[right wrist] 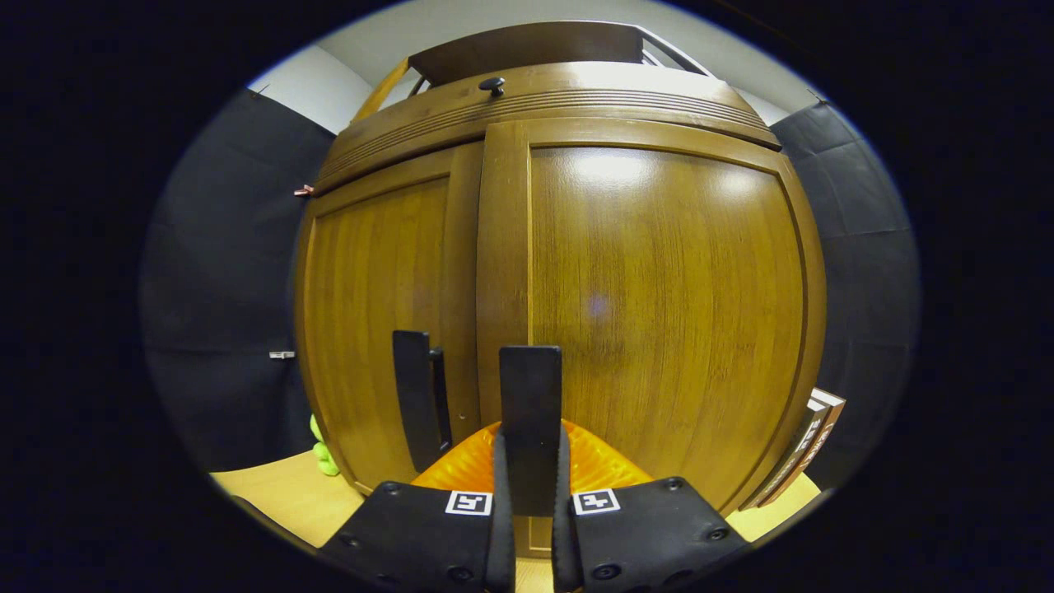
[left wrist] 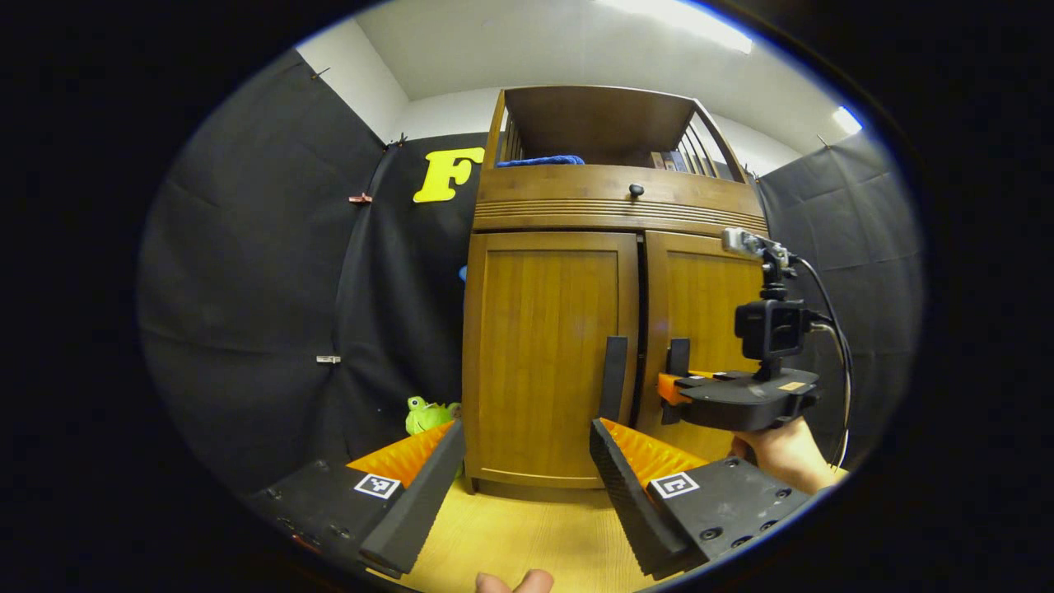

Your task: Open the right door of the double-door shoe cabinet with the right hand, and open the left door with the left hand.

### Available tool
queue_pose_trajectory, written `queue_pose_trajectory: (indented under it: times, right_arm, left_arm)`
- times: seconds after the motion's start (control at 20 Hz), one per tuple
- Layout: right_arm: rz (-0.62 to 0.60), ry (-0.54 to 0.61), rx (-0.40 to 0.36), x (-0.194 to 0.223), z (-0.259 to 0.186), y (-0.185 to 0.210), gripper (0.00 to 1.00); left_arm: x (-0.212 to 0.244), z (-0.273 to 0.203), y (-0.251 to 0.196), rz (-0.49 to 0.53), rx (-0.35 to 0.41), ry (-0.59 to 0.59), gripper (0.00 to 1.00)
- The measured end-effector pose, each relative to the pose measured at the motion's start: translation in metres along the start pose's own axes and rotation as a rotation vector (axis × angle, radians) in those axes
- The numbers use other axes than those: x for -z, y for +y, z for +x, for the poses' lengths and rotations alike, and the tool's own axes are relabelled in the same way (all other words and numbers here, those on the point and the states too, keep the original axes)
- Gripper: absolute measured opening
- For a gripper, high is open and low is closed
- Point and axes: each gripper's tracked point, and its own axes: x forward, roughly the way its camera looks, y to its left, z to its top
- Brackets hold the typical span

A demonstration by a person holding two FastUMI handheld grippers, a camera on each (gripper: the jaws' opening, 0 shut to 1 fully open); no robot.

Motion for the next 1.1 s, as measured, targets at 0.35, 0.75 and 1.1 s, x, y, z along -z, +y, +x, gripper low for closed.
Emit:
queue_pose_trajectory:
  times: [0.35,0.75,1.1]
  right_arm:
    - [0.034,-0.007,-0.136,-0.007,-0.068,-0.006,0.21]
    - [0.042,-0.033,-0.191,-0.014,-0.148,-0.047,0.21]
    - [0.061,-0.04,-0.145,-0.02,-0.199,-0.1,0.2]
  left_arm:
    - [-0.001,0.004,-0.013,-0.004,0.001,-0.006,0.94]
    - [-0.001,0.015,-0.048,-0.004,0.026,-0.008,0.93]
    - [0.005,0.038,-0.1,0.009,0.097,-0.004,0.94]
